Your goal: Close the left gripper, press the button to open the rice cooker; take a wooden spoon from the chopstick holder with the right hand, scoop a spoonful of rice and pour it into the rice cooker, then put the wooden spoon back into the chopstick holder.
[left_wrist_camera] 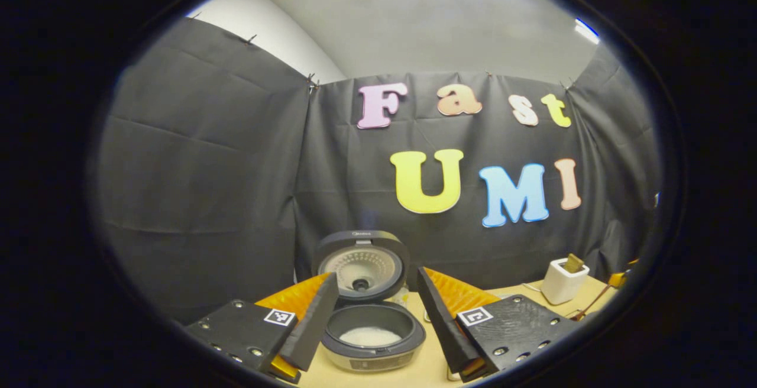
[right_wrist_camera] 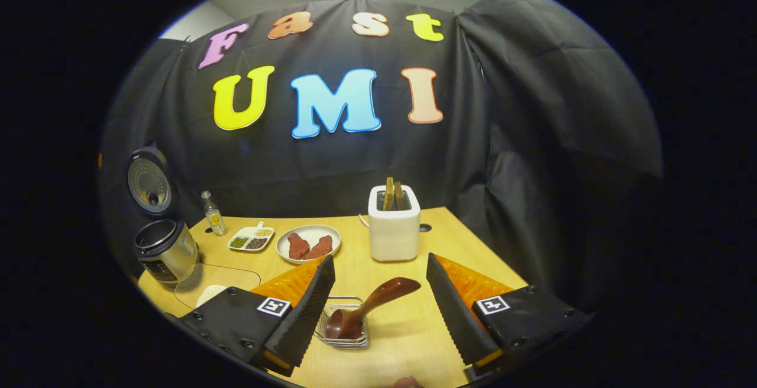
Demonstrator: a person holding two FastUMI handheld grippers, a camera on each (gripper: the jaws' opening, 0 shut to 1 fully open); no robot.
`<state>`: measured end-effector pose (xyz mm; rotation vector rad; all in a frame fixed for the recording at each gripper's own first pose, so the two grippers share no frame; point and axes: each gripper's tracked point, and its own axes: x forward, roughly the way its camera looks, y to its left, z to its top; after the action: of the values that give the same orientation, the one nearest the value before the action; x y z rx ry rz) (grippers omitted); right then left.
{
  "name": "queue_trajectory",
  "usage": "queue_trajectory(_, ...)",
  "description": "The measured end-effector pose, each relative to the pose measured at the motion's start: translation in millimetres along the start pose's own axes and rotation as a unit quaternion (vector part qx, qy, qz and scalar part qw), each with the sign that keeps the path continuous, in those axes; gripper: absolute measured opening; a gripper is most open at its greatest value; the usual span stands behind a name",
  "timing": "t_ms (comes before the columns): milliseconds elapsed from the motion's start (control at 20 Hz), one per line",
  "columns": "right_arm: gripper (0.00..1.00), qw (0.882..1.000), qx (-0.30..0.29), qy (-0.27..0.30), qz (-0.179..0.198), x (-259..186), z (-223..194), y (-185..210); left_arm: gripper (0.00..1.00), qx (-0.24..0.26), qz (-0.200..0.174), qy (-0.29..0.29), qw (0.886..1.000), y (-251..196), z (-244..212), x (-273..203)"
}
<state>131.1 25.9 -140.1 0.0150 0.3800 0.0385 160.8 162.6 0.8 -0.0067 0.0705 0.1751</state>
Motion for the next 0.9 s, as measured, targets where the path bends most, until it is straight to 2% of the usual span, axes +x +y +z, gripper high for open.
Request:
queue_trajectory(100,0.98,1.000,-0.018,-0.018,-0.009,-13.8,12.0,-3.1,0.82,0.001,0.005,0.001,1.000,6.0,5.8,30.0)
queue_trajectory(200,0.98,0.999,-0.011,-0.028,-0.010,-26.8,18.5,0.0,0.82,0.000,0.010,-0.004,1.000,13.9,17.0,59.7)
queue_trajectory(400,0.98,0.999,-0.011,-0.029,-0.022,-41.8,14.4,3.6,0.84,0.000,0.015,-0.014,1.000,24.5,33.0,125.0)
queue_trajectory(550,0.98,0.999,-0.017,-0.026,-0.034,-48.5,9.1,6.3,0.83,0.009,0.012,-0.010,1.000,29.7,31.1,173.9)
queue_trajectory(600,0.93,0.999,-0.019,-0.024,-0.038,-50.7,7.1,7.3,0.82,0.011,0.014,-0.009,1.000,33.7,30.5,188.8)
queue_trajectory(650,0.98,0.999,-0.020,-0.022,-0.041,-52.4,5.3,9.0,0.82,0.010,0.015,-0.009,1.000,36.2,29.4,203.7)
queue_trajectory(750,0.98,0.999,-0.023,-0.018,-0.044,-54.2,1.5,14.7,0.84,0.003,0.017,0.000,1.000,42.9,22.0,233.6)
queue_trajectory(900,1.00,0.998,-0.031,-0.014,-0.046,-56.0,-1.2,21.0,0.82,-0.007,0.020,0.028,0.999,51.8,-1.7,267.8)
